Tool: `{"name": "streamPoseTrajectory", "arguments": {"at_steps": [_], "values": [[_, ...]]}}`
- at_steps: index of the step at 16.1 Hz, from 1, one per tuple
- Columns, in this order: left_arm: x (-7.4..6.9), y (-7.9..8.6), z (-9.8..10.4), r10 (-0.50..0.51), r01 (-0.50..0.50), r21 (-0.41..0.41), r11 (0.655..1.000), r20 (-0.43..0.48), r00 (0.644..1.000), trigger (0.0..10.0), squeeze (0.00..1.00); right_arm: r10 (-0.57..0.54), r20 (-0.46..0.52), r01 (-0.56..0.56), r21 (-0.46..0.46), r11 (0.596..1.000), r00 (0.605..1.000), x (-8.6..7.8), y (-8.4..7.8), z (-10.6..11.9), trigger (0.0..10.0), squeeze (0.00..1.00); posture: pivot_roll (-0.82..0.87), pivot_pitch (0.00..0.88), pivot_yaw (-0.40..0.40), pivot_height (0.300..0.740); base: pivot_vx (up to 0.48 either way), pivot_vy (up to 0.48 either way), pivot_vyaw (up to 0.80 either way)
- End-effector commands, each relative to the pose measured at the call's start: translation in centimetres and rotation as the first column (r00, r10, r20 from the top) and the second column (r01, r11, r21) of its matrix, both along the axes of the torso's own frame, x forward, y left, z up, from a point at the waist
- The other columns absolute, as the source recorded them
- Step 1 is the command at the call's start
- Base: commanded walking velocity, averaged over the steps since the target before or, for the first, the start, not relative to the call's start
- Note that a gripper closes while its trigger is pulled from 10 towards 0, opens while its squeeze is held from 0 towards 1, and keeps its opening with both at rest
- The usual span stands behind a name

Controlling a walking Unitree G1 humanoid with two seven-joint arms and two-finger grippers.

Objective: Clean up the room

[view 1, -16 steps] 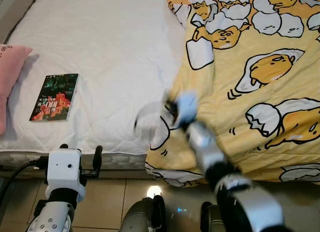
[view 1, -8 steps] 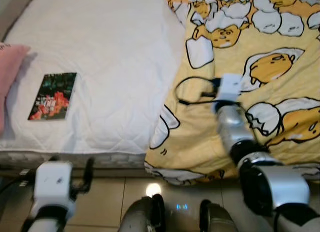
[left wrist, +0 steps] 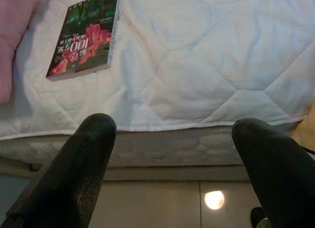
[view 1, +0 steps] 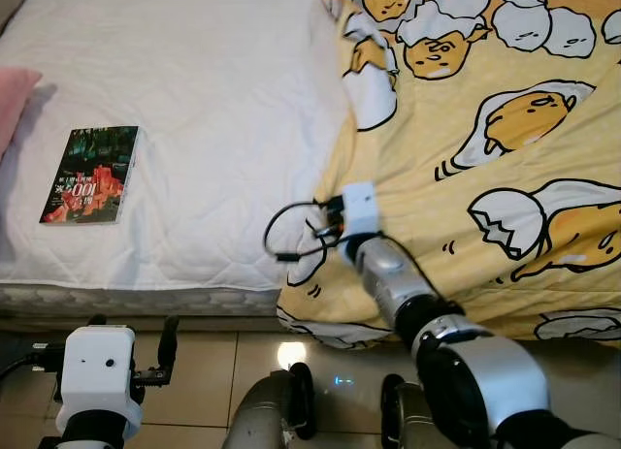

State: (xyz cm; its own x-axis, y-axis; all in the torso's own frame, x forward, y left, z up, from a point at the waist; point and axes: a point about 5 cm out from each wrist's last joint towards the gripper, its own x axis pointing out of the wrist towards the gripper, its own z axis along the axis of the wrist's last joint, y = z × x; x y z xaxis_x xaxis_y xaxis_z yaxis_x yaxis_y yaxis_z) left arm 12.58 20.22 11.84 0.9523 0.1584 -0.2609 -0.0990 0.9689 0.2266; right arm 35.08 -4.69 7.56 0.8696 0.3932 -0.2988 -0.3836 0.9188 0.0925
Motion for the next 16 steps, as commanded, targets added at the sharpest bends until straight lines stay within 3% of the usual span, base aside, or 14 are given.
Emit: {"name": "streamPoseTrajectory", "arguments": {"at_steps": [1, 2, 4, 7, 8, 10, 11, 12, 13, 14, 16], "values": [[-0.2, 0.1, -0.1, 0.005, -0.004, 0.013, 1.0, -0.018, 1.0, 10.0, 0.0, 0.112, -0.08, -0.111, 0.023, 0.994, 0.99, -1.8, 2.1, -1.7, 9.7, 0.0, 0.24, 0.324, 0.135, 0.74, 0.0, 0.0, 0.0], [-0.1, 0.0, -0.2, 0.002, -0.002, 0.011, 1.0, -0.018, 1.0, 10.0, 0.0, 0.158, -0.093, -0.153, 0.05, 0.987, 0.983, -2.5, 2.8, -2.2, 9.3, 0.0, 0.23, 0.324, 0.134, 0.74, 0.0, 0.0, 0.0], [0.0, 0.0, -0.3, 0.002, -0.002, 0.009, 1.0, -0.018, 1.0, 10.0, 0.0, 0.205, -0.095, -0.199, 0.069, 0.978, 0.974, -3.2, 3.5, -2.6, 10.0, 0.0, 0.23, 0.32, 0.133, 0.74, 0.0, 0.0, 0.0], [0.7, -0.2, -0.5, 0.004, -0.004, 0.001, 1.0, -0.006, 1.0, 10.0, 0.0, 0.398, -0.085, -0.37, 0.238, 0.898, 0.913, -5.0, 5.3, -3.0, 10.0, 0.0, 0.2, 0.31, 0.124, 0.74, 0.0, 0.0, 0.0], [1.1, -0.3, -0.6, 0.006, -0.006, -0.007, 1.0, 0.003, 1.0, 10.0, 0.0, 0.482, -0.068, -0.449, 0.269, 0.852, 0.874, -5.6, 5.4, -3.2, 10.0, 0.0, 0.19, 0.304, 0.123, 0.74, 0.0, 0.0, 0.0], [1.4, -0.5, -0.7, 0.001, -0.001, -0.016, 1.0, 0.011, 1.0, 10.0, 0.0, 0.653, -0.071, -0.599, 0.334, 0.728, 0.754, -8.0, 5.6, -4.4, 10.0, 0.0, 0.17, 0.291, 0.121, 0.74, 0.0, 0.0, 0.0], [1.6, -0.6, -0.9, 0.001, -0.001, -0.018, 1.0, 0.014, 1.0, 10.0, 0.0, 0.696, -0.076, -0.649, 0.3, 0.699, 0.714, -9.3, 5.4, -5.4, 10.0, 0.0, 0.17, 0.283, 0.12, 0.74, 0.0, 0.0, 0.0], [1.7, -0.6, -0.9, 0.002, -0.001, -0.019, 1.0, 0.015, 1.0, 10.0, 0.0, 0.703, -0.075, -0.664, 0.272, 0.696, 0.707, -9.7, 5.3, -5.8, 10.0, 0.0, 0.16, 0.281, 0.12, 0.74, 0.0, 0.0, 0.0], [2.1, -0.5, -0.9, 0.001, -0.001, -0.02, 1.0, 0.024, 1.0, 10.0, 0.0, 0.587, 0.012, -0.58, 0.167, 0.797, 0.81, -8.8, 4.7, -5.2, 10.0, 0.0, 0.15, 0.271, 0.124, 0.74, 0.0, 0.0, 0.0], [2.5, -0.4, -1.0, 0.0, 0.001, -0.02, 1.0, 0.033, 0.999, 10.0, 0.0, 0.431, 0.131, -0.447, 0.146, 0.882, 0.893, -6.9, 4.1, -3.2, 10.0, 0.0, 0.15, 0.263, 0.125, 0.74, 0.0, 0.0, 0.0], [2.9, -0.3, -1.1, -0.002, 0.002, -0.017, 1.0, 0.039, 0.999, 10.0, 0.0, 0.273, 0.281, -0.317, 0.123, 0.94, 0.92, -4.2, 3.1, 0.0, 10.0, 0.0, 0.14, 0.257, 0.129, 0.74, 0.0, 0.0, 0.0]]}}
